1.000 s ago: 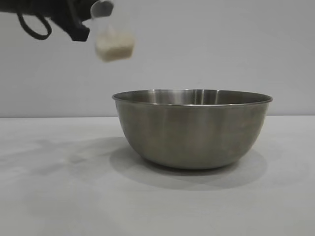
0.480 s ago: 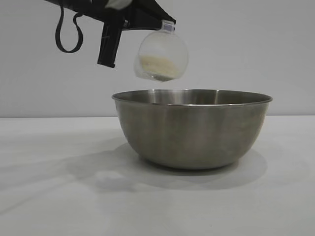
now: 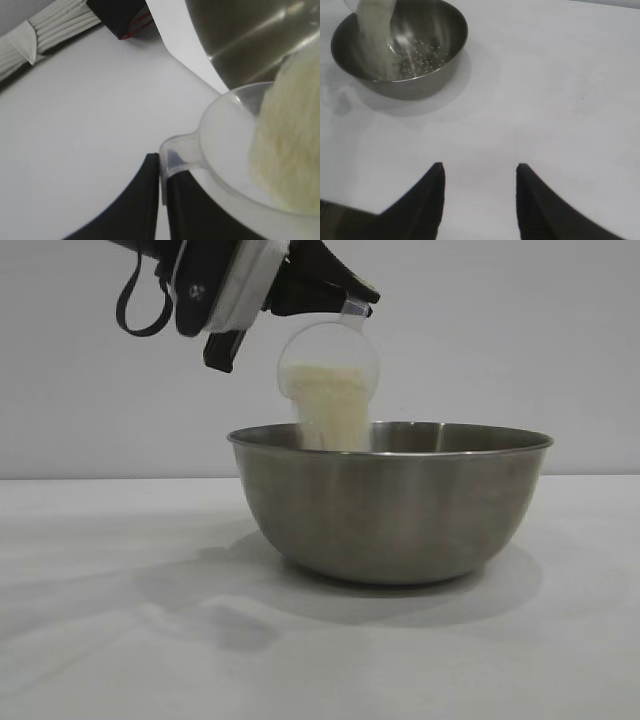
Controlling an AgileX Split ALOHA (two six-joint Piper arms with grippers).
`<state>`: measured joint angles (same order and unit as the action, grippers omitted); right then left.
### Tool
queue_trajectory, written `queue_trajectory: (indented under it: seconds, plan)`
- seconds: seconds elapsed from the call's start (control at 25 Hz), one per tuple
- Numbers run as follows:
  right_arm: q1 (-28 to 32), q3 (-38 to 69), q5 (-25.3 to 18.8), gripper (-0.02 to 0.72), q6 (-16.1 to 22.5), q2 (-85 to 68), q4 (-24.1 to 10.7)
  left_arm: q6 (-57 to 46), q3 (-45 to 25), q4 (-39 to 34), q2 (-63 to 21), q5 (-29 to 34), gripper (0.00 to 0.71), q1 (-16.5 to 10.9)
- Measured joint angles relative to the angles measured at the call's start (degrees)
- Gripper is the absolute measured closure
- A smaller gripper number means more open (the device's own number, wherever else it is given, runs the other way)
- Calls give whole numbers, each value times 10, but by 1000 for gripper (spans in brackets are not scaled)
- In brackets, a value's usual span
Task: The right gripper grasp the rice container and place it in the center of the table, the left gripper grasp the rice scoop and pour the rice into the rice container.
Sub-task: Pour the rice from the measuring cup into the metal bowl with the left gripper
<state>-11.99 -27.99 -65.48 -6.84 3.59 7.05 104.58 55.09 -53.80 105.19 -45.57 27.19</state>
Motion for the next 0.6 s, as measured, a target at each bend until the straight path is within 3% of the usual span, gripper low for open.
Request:
queue_trajectory:
  seconds: [0.32,0.48,0.6]
  plan:
    - [0,0,0,380,0,0,0,-14,0,-12,0,-15,710,0]
    - [0,0,0,380,0,0,0,-185,0,59,0,-31,710,0]
    - [0,0,0,380,0,0,0,-374,0,165,0,-46,710,0]
